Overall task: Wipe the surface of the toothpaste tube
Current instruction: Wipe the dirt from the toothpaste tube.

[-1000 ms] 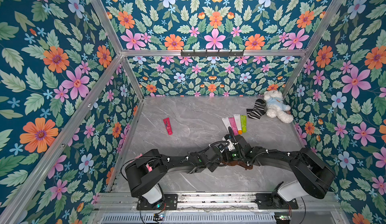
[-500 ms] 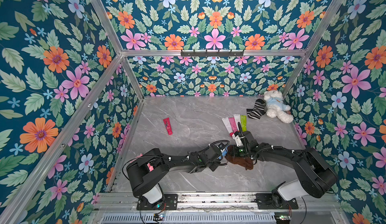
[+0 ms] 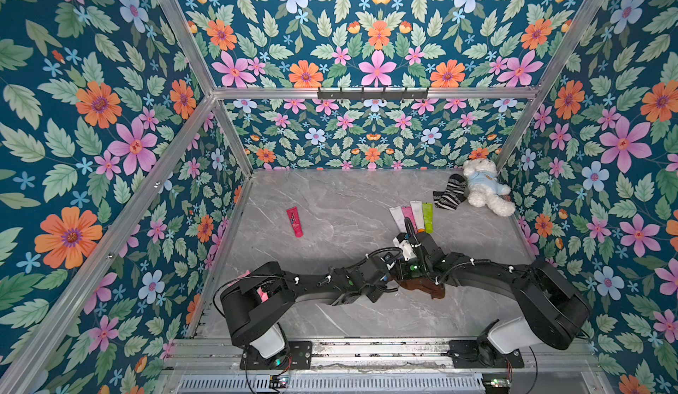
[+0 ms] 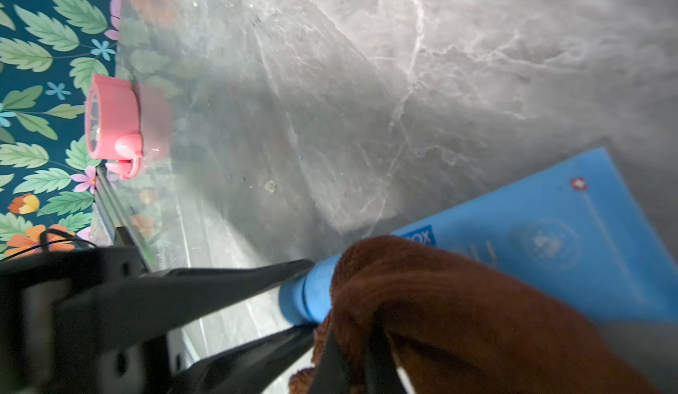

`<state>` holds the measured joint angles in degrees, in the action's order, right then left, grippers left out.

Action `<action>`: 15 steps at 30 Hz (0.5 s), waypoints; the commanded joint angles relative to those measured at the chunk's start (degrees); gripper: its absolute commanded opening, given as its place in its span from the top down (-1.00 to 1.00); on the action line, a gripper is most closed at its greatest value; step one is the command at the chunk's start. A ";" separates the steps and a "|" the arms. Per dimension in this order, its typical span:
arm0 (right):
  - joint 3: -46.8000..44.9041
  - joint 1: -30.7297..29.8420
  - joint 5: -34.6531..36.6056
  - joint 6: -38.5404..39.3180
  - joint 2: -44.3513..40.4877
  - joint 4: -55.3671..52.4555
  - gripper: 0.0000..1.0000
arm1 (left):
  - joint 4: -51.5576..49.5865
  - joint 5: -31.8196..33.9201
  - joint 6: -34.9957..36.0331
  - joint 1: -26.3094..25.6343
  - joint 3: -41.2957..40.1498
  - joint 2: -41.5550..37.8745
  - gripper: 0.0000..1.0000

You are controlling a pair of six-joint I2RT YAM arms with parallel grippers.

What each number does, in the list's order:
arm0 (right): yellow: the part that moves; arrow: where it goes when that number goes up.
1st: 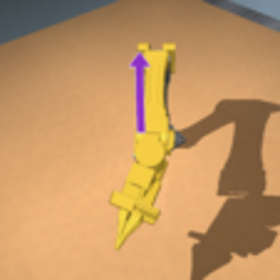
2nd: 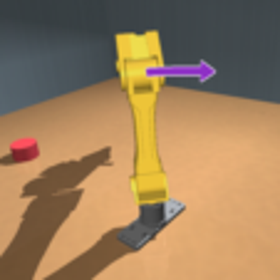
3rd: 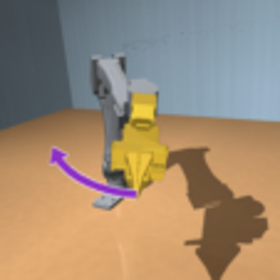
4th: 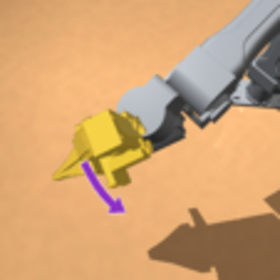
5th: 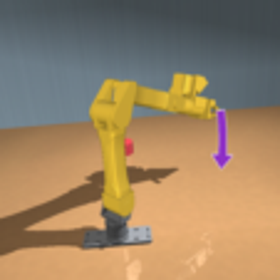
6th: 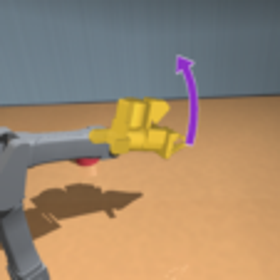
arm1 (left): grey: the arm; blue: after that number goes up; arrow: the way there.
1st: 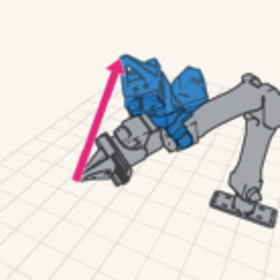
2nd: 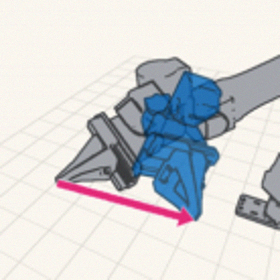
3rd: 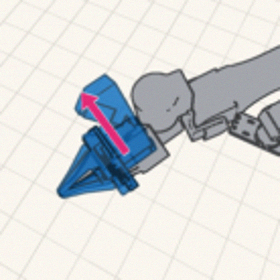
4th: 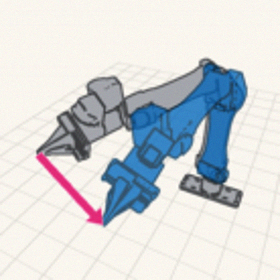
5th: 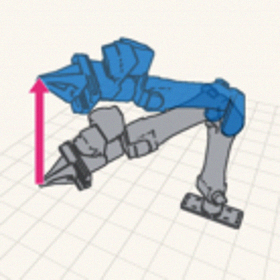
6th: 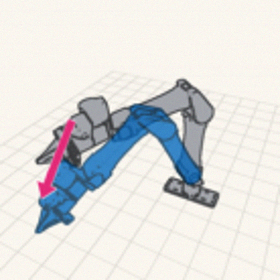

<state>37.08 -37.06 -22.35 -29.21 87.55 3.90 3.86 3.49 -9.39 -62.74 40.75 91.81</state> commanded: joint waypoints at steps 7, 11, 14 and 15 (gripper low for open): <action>1.68 3.30 15.19 1.40 3.06 -11.08 1.00 | -3.70 -1.64 0.69 -0.10 -0.58 -0.23 0.96; 1.33 5.07 19.16 2.31 1.09 -14.45 1.00 | -3.51 -1.38 0.60 -0.15 -0.81 -0.66 0.98; 1.54 4.78 17.16 2.91 0.02 -13.50 1.00 | -3.51 -1.38 0.62 -0.20 -0.77 -0.55 0.98; 1.50 4.19 15.11 3.06 -0.52 -11.96 1.00 | -3.59 -1.38 0.60 -0.17 -0.81 -0.56 0.98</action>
<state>38.63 -32.25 -9.89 -27.46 87.74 -5.15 4.01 4.19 -9.65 -62.76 40.18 91.15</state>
